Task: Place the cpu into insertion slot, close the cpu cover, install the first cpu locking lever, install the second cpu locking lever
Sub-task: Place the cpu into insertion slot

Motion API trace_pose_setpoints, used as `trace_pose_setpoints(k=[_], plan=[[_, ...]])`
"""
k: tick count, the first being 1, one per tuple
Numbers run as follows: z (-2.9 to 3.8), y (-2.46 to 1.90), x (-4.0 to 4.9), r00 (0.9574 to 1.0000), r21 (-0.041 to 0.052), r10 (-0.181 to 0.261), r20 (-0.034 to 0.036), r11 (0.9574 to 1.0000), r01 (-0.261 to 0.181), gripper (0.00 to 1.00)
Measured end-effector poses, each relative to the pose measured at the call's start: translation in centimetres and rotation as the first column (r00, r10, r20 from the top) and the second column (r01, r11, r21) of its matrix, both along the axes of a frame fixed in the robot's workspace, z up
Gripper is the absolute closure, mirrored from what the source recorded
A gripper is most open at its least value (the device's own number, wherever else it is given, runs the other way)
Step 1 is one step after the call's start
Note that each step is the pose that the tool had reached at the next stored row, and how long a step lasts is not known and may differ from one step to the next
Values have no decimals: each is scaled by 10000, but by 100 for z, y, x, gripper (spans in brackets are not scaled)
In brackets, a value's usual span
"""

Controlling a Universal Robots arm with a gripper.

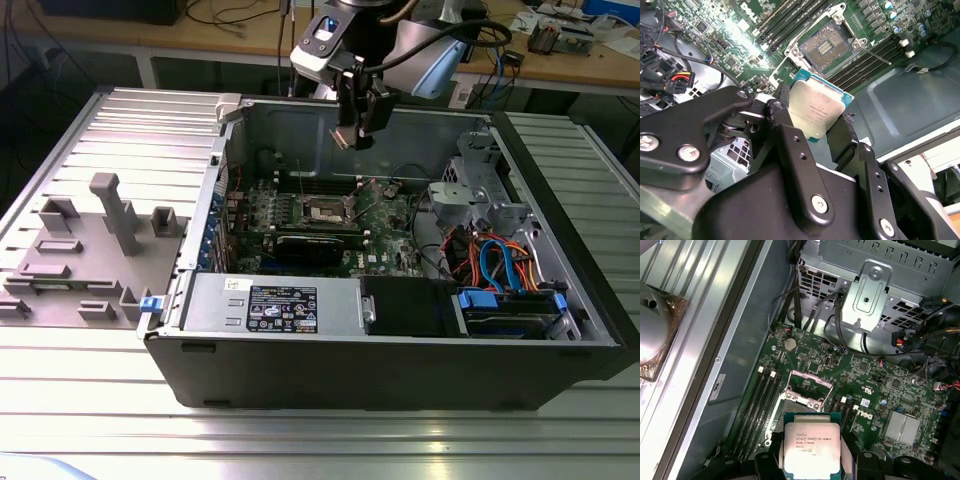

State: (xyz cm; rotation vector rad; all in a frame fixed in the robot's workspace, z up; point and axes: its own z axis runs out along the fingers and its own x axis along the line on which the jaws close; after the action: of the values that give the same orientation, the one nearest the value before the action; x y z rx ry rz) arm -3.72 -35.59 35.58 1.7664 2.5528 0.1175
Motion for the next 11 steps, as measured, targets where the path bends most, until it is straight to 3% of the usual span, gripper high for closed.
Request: trace_pose_setpoints(k=[11], plan=[[-2, 0, -1, 10000, -1, -83, 0, 10000, 83, 46]])
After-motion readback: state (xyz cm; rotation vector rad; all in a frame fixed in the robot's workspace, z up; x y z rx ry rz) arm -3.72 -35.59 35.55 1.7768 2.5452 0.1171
